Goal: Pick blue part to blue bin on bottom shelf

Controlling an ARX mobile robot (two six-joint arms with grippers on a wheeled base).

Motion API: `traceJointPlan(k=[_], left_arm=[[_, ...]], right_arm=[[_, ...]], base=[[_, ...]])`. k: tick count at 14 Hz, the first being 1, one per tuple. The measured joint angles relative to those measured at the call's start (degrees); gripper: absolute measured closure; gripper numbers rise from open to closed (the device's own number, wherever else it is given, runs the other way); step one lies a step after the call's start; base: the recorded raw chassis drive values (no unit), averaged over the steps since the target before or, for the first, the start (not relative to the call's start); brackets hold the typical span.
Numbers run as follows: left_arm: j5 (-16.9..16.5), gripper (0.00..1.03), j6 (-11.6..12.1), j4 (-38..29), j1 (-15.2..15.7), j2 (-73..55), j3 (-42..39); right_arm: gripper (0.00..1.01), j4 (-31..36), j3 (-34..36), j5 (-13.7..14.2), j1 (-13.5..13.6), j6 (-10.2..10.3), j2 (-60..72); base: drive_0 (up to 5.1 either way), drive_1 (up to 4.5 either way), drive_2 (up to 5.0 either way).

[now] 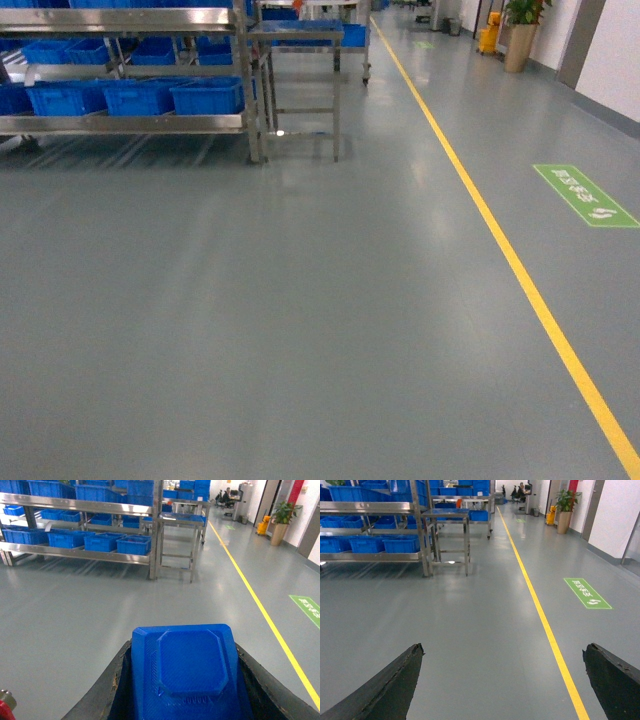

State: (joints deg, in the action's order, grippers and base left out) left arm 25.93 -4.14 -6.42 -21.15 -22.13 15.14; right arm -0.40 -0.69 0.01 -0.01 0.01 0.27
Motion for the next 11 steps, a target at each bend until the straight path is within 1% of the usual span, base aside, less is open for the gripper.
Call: traceJointPlan(k=[11], left_arm=[[0.0,0.60,0.0,0.0,0.0,-0.2,0.0]], right_arm=[[0.03,0.4,0.0,0.0,0.0,0.0,0.0]], base=[[0.0,4.08,-4.0]])
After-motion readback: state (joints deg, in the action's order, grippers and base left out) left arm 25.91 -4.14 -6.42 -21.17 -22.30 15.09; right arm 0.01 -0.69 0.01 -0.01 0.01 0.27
